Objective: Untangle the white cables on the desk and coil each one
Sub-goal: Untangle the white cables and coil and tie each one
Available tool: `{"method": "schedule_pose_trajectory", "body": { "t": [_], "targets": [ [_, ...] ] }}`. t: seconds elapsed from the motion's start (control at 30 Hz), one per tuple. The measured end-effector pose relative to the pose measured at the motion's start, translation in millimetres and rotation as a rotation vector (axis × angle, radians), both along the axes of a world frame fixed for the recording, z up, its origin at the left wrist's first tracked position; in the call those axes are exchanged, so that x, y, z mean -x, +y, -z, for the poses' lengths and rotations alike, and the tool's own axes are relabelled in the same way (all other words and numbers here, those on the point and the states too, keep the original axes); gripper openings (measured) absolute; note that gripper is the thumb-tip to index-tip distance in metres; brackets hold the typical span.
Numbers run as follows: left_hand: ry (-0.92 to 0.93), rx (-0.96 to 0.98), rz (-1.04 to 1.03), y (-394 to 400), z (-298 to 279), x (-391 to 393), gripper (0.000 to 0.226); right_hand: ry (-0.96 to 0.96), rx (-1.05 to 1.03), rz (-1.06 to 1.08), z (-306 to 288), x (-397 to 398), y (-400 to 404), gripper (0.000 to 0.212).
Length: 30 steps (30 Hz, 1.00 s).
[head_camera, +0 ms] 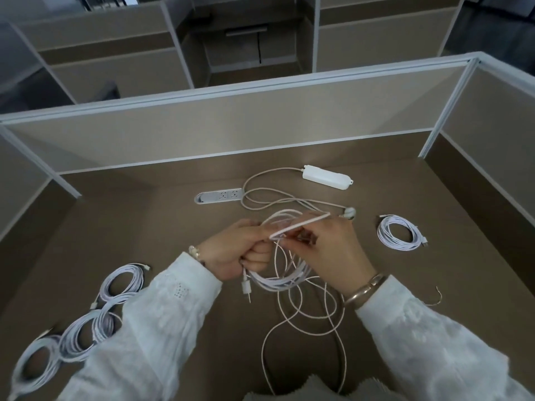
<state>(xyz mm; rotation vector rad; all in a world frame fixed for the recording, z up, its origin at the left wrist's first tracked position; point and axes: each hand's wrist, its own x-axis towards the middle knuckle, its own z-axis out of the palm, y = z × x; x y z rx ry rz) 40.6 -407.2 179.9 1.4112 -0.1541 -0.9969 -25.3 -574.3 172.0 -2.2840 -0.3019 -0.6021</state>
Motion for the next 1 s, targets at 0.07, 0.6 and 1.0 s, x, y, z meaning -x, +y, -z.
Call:
{"method": "schedule_pose_trajectory", "body": {
  "t": [0.07, 0.6, 1.0],
  "targets": [
    [0.014, 0.025, -0.004, 9, -1, -5, 0.036, 0.054, -0.119, -0.006, 2, -1, -6, 0.013],
    [0.087, -0.081, 0.061, 0, -1, 3, 0.032, 0.082, 0.417, 0.007, 18, -9, 18, 0.021],
    [0.148, -0.015, 0.116, 8, 4, 2, 0.029, 0.004, 0.459, 0.044, 17, -10, 25, 0.020]
  ]
}}
